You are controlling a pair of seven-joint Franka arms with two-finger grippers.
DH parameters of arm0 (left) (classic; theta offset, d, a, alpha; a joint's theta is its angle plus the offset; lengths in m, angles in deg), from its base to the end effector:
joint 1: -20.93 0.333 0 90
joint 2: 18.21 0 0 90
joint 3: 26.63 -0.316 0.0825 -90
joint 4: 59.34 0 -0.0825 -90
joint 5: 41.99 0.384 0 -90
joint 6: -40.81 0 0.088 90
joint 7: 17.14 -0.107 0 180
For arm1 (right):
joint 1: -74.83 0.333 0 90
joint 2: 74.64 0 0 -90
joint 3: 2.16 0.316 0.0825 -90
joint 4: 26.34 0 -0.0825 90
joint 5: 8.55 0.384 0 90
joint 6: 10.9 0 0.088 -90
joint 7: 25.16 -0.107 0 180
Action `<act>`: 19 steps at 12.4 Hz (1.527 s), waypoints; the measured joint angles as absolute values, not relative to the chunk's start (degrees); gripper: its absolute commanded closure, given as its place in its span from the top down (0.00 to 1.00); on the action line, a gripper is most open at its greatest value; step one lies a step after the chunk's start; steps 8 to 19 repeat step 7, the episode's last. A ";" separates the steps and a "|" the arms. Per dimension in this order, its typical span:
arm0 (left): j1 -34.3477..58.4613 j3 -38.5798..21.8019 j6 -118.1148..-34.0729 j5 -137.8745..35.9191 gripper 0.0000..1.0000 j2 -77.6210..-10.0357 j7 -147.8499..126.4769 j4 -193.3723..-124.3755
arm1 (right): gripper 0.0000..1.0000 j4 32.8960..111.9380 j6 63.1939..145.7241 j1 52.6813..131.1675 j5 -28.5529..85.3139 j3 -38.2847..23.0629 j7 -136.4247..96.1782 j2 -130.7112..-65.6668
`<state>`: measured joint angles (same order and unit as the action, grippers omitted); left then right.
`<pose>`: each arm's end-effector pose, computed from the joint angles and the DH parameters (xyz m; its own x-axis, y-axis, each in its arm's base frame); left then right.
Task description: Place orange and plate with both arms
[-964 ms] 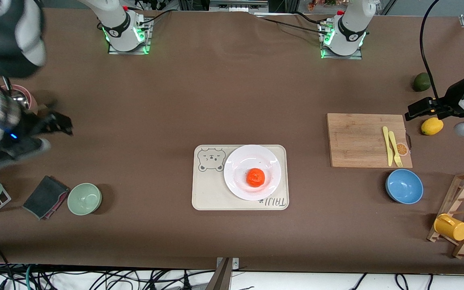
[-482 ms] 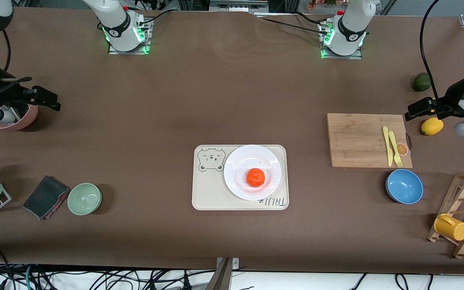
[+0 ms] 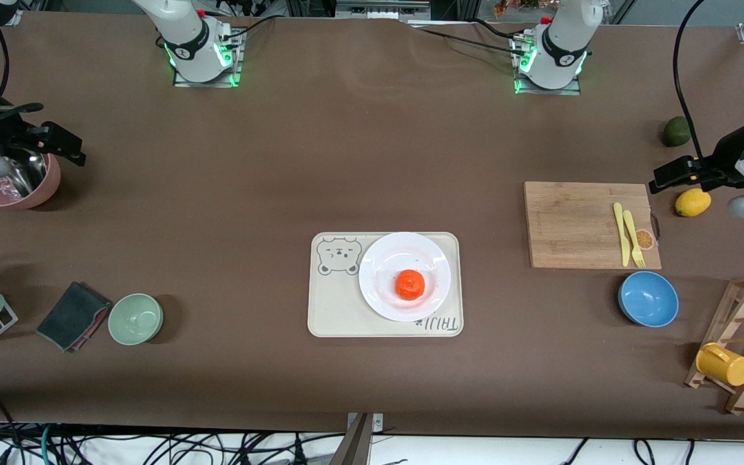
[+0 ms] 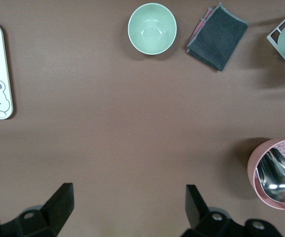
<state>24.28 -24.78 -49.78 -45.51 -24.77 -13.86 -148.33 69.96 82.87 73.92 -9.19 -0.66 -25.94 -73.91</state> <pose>0.5866 0.0098 0.5685 0.9924 0.0836 -0.0900 0.0892 -0.9942 0.0597 0.5532 0.0047 0.5852 0.9995 -0.0026 -0.0313 -0.0022 -0.9999 0.0119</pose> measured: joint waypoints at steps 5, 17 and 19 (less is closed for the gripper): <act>24.28 -24.78 -49.78 -45.51 1.00 -24.77 -13.86 -148.33 | 1.00 69.96 82.48 74.17 -9.19 -0.69 -25.95 -74.93; 24.28 -24.78 -49.78 -45.51 1.00 -24.77 -13.86 -148.33 | 1.00 69.96 82.32 74.17 -9.19 -0.69 -25.95 -75.04; 24.28 -24.78 -49.78 -45.51 1.00 -24.77 -13.86 -148.33 | 1.00 69.96 82.32 74.17 -9.19 -0.69 -25.95 -75.04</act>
